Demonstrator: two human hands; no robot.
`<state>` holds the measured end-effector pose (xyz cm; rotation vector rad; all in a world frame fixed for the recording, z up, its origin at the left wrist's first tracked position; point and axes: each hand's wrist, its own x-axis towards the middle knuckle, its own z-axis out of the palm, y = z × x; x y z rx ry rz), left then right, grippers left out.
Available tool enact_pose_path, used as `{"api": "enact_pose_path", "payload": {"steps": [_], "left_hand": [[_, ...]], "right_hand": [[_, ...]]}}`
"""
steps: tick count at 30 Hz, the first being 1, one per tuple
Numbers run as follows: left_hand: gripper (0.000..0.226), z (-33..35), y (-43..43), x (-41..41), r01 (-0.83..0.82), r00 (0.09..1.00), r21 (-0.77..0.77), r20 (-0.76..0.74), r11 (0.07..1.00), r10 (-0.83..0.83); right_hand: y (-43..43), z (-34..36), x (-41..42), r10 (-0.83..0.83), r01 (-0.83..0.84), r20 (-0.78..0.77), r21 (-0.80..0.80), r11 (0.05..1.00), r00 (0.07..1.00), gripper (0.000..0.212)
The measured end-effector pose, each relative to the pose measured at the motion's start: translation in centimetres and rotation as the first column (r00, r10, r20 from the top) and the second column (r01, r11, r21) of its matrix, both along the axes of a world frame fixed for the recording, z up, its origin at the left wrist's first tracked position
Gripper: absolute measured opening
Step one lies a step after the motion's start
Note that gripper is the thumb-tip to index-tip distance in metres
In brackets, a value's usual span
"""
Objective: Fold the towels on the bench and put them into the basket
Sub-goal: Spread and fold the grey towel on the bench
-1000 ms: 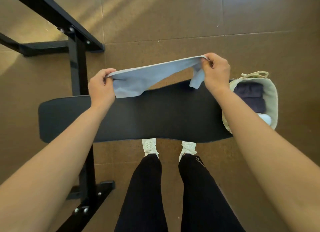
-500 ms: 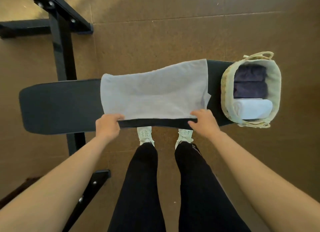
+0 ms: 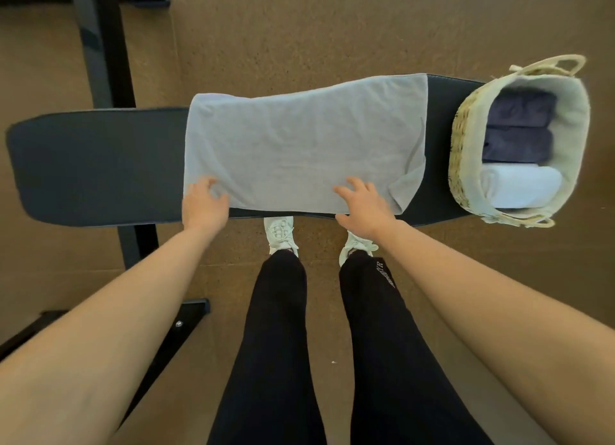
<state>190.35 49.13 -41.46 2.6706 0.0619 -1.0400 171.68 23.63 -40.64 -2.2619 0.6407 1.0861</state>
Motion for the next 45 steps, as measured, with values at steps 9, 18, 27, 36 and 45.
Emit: {"api": "enact_pose_path", "payload": {"steps": [9,18,27,36,45], "left_hand": [[0.038,-3.8,3.0,4.9,-0.152,0.988,0.154,-0.010,0.976,0.156],[0.024,-4.1,8.7,4.5,-0.109,0.990,0.259,-0.056,0.960,0.127],[0.038,-2.8,6.2,1.8,0.265,0.939,0.164,0.182,0.950,-0.293],[0.067,-4.5,0.1,-2.1,0.426,0.904,-0.001,-0.031,0.905,-0.426],[0.068,-3.9,0.2,-1.7,0.467,0.882,0.015,-0.068,0.884,-0.465]], "right_hand": [[4.7,-3.5,3.6,0.110,-0.113,-0.141,-0.014,0.993,0.984,0.080],[6.0,-3.5,3.2,0.234,-0.234,-0.001,0.004,0.972,0.972,0.078],[4.2,-3.5,2.3,0.142,-0.118,0.081,-0.247,0.962,0.987,0.070],[-3.4,-0.4,-6.7,0.174,-0.336,-0.338,-0.513,0.790,0.925,0.032],[0.7,-1.6,0.1,0.191,-0.163,0.062,-0.312,0.936,0.980,0.028]]}}
